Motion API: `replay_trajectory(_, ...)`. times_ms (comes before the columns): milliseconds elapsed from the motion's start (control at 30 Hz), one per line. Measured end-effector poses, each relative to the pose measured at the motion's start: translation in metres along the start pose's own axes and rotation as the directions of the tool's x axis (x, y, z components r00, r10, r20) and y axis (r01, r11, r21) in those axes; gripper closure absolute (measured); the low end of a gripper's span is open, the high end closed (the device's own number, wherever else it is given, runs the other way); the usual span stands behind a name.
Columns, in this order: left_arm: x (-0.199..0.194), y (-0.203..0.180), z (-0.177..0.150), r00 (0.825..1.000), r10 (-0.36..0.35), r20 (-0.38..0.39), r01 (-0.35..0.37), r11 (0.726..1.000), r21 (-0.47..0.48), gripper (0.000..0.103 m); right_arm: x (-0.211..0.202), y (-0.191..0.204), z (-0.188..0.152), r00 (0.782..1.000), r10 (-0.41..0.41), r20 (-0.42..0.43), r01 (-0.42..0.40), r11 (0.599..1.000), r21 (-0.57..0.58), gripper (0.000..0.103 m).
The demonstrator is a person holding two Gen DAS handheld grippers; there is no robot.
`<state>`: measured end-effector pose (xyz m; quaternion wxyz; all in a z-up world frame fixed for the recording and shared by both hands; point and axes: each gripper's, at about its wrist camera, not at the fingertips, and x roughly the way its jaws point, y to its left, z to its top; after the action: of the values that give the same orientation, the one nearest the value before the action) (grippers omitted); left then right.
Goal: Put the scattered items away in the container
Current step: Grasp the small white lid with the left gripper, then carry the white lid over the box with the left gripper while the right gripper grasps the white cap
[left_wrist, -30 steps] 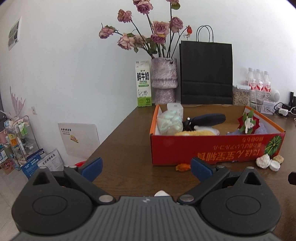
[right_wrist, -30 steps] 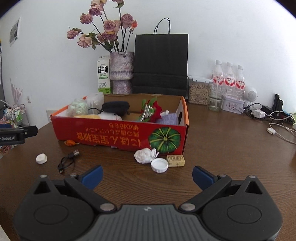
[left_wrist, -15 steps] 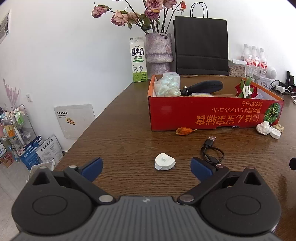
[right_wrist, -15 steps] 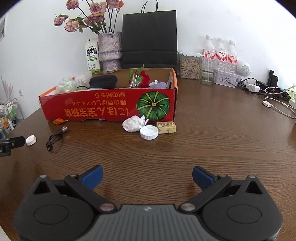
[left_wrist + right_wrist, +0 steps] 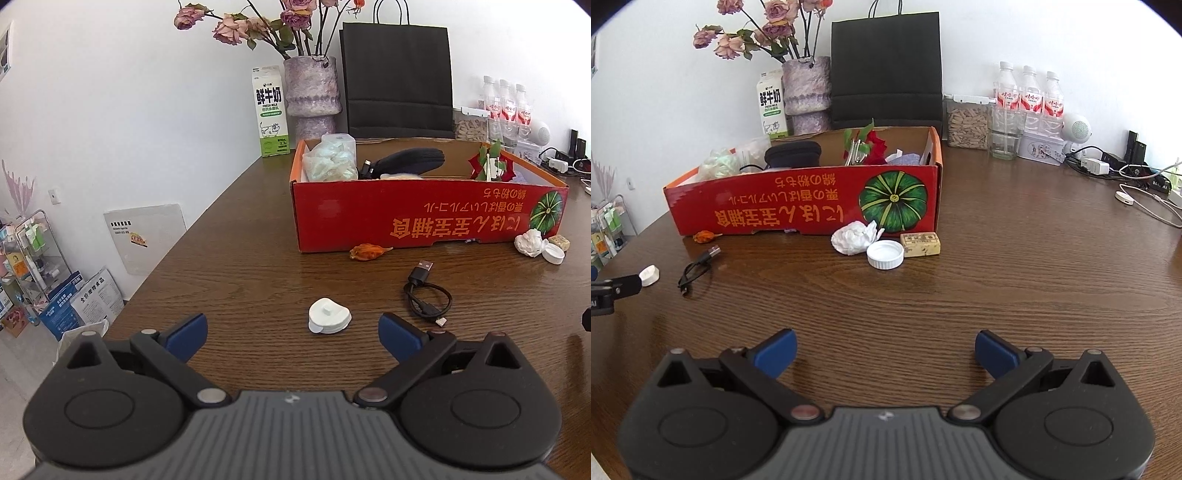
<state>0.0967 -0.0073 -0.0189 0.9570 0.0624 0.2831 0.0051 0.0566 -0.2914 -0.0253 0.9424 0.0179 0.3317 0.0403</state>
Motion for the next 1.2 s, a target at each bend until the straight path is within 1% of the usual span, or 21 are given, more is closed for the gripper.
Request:
replay_trajectory(33,0.003,-0.001,0.001,1.000,-0.001,-0.005,0.001,1.000,0.006,0.007,0.000,0.000,0.000,1.000,-0.001,0.000,0.001,1.000,0.000,0.000)
replay_trajectory(67,0.008,-0.002,0.003,1.000,-0.001,-0.013,0.001,1.000,0.011,0.013,0.000,0.000,0.000,1.000,-0.001,0.000,0.001,1.000,0.000,0.000)
replay_trajectory(100,0.012,-0.002,0.004,1.000,-0.002,-0.022,0.003,1.000,0.012,0.023,0.000,0.000,0.000,1.000,-0.001,0.000,0.001,1.000,0.000,0.000)
replay_trajectory(133,0.017,-0.002,0.004,0.999,-0.007,-0.035,0.007,1.000,0.013,0.031,0.000,0.000,0.000,1.000,-0.001,0.000,0.001,1.000,0.000,0.000)
replay_trajectory(167,0.021,-0.002,0.005,0.999,-0.023,-0.042,0.023,1.000,0.007,0.049,0.000,0.000,0.000,1.000,0.000,0.000,0.000,1.000,-0.001,0.000)
replay_trajectory(200,0.022,0.000,0.006,0.998,-0.049,-0.039,0.048,0.999,-0.007,0.078,0.000,0.000,0.000,1.000,0.000,0.000,0.000,1.000,-0.001,0.000)
replay_trajectory(267,0.023,0.001,0.008,0.997,-0.066,-0.046,0.065,0.998,-0.027,0.081,0.000,0.000,0.000,1.000,0.000,0.000,0.000,1.000,-0.001,0.000)
replay_trajectory(333,0.022,0.002,0.007,0.996,-0.077,-0.035,0.076,0.996,-0.039,0.081,0.000,0.000,-0.001,1.000,-0.001,0.000,0.001,1.000,-0.001,0.000)
replay_trajectory(500,0.020,0.004,0.004,0.997,-0.070,-0.028,0.068,0.996,-0.051,0.081,0.001,0.002,0.000,1.000,-0.004,-0.005,0.004,1.000,-0.010,0.000)
replay_trajectory(700,0.012,0.007,0.005,0.998,-0.063,-0.002,0.063,0.996,-0.059,0.081,0.003,0.012,0.004,1.000,0.012,0.002,-0.012,0.999,-0.032,0.000)
replay_trajectory(867,0.007,0.010,0.008,0.998,-0.059,0.024,0.060,0.996,-0.068,0.081,0.005,0.009,0.017,1.000,-0.016,0.024,0.016,1.000,-0.023,0.000)
replay_trajectory(967,0.006,0.010,0.010,0.998,-0.058,0.035,0.061,0.996,-0.072,0.081,0.005,0.003,0.026,0.998,-0.044,0.053,0.045,0.999,-0.016,0.001)
replay_trajectory(1033,0.005,0.008,0.011,0.997,-0.062,0.040,0.064,0.995,-0.070,0.081,0.008,-0.002,0.032,0.997,-0.047,0.060,0.048,0.999,-0.012,0.004)
replay_trajectory(1133,0.003,0.006,0.012,0.997,-0.062,0.051,0.065,0.995,-0.071,0.081,0.018,-0.004,0.041,0.997,-0.061,0.054,0.062,0.998,-0.015,0.012)
replay_trajectory(1200,0.002,0.004,0.014,0.996,-0.065,0.062,0.069,0.995,-0.070,0.081,0.026,-0.003,0.045,0.997,-0.059,0.046,0.060,0.998,-0.018,0.021)
